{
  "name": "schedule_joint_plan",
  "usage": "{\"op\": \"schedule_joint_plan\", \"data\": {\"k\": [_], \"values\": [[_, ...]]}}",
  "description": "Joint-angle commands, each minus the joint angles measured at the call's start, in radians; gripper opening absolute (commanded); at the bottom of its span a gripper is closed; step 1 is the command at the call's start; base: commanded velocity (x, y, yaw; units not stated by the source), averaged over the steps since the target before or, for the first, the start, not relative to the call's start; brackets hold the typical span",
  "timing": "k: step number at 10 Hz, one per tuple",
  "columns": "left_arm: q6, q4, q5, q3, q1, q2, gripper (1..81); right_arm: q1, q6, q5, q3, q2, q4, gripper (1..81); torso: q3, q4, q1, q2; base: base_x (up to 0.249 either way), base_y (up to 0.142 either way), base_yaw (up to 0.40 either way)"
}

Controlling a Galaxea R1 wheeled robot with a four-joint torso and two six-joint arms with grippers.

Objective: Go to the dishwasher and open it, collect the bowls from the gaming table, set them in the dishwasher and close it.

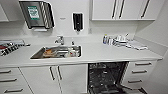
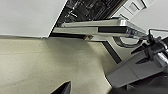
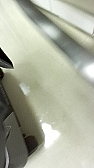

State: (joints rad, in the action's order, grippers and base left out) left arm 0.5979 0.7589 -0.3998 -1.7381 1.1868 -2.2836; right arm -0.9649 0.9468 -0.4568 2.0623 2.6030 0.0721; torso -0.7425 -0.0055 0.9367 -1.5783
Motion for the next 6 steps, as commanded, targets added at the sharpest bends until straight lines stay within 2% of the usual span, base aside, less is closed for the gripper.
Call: {"op": "schedule_joint_plan", "data": {"k": [1,3,4,5,6], "values": [[-0.006,0.026,0.001,0.014,-0.071,0.028,81.1,0.034,-0.020,-0.030,0.054,-0.004,0.035,81.1,0.000,0.000,0.000,0.000,-0.081,0.000,0.000],[-0.006,0.026,0.004,-0.001,-0.065,0.019,81.1,0.011,-0.059,-0.017,0.067,-0.005,0.034,81.1,0.000,0.000,-0.001,0.000,-0.035,0.000,0.000],[-0.006,0.026,0.004,-0.014,-0.062,0.012,81.1,-0.002,-0.097,0.018,0.061,-0.010,0.031,81.1,0.000,0.000,-0.001,-0.001,0.000,0.000,0.000],[-0.006,0.016,0.015,-0.027,-0.056,0.001,81.1,-0.027,-0.172,0.077,0.039,-0.019,0.028,81.1,0.000,0.000,-0.001,-0.001,0.000,0.000,0.000],[0.022,0.013,0.050,-0.041,-0.040,-0.002,81.1,-0.053,-0.218,0.131,0.016,-0.033,0.029,81.1,0.000,0.000,-0.001,-0.001,0.000,0.000,0.000]]}}
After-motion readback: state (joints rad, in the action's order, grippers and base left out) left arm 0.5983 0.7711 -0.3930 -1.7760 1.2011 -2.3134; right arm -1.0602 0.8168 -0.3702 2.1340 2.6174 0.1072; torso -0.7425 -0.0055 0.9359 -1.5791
